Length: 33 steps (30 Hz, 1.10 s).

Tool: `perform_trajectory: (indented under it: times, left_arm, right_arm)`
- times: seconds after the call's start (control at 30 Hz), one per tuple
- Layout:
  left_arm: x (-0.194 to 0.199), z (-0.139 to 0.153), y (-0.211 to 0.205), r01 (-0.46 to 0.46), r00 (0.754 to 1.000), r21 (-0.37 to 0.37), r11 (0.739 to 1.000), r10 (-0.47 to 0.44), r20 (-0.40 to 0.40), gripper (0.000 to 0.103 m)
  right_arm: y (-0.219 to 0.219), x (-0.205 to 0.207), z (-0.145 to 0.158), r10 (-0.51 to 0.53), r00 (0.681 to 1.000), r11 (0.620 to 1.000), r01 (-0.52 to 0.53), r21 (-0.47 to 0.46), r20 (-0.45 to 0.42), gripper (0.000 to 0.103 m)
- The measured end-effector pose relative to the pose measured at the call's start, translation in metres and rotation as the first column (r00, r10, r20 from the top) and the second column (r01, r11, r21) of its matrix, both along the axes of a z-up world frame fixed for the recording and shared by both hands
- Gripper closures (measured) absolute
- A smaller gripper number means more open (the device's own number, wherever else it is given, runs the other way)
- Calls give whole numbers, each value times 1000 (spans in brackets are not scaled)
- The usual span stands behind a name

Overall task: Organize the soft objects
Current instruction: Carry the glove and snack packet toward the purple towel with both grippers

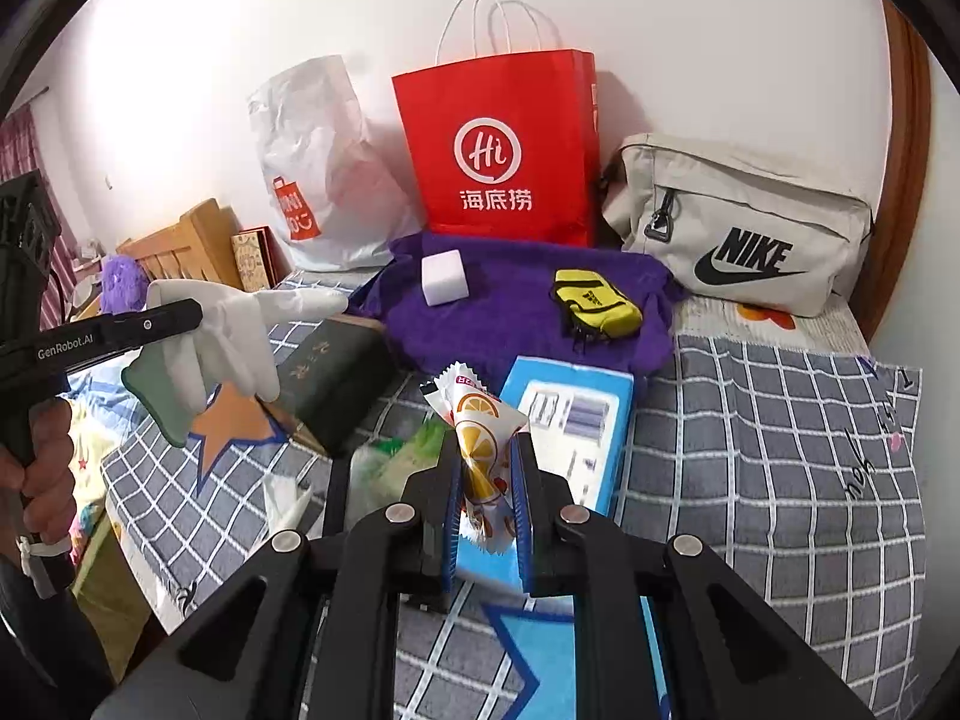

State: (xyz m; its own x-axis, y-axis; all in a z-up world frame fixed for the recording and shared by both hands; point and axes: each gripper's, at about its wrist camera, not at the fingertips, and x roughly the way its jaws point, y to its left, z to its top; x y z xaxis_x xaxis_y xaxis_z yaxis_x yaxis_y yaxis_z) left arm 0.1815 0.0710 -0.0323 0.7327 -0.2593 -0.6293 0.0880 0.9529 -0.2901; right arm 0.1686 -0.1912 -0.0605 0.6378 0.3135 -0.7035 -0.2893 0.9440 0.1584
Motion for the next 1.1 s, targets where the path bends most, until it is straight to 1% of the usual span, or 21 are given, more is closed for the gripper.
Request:
perform_trajectory:
  times: [0.17, 0.4, 0.6, 0.77, 1.1]
  left_arm:
    - [20, 3, -1, 6, 1000, -2, 1000, -6, 2, 95]
    - [47, 8, -6, 17, 1000, 13, 1000, -17, 8, 95]
    - [73, 10, -10, 24, 1000, 22, 999, -24, -1, 95]
    - [98, 8, -16, 32, 999, 42, 999, -32, -15, 95]
    - [139, -4, -30, 62, 997, 52, 997, -60, -41, 95]
  right_arm:
    - [2, 20, 4, 1, 1000, 1000, -1, 0, 4, 88]
    - [0, 51, 6, 1, 1000, 1000, -1, -9, 8, 88]
    - [-3, 83, 2, -4, 1000, 1000, 4, -19, -6, 88]
    - [-4, 110, -2, -6, 1000, 1000, 6, -13, -18, 88]
    - [-3, 162, -7, 1, 1000, 1000, -1, -17, -25, 88]
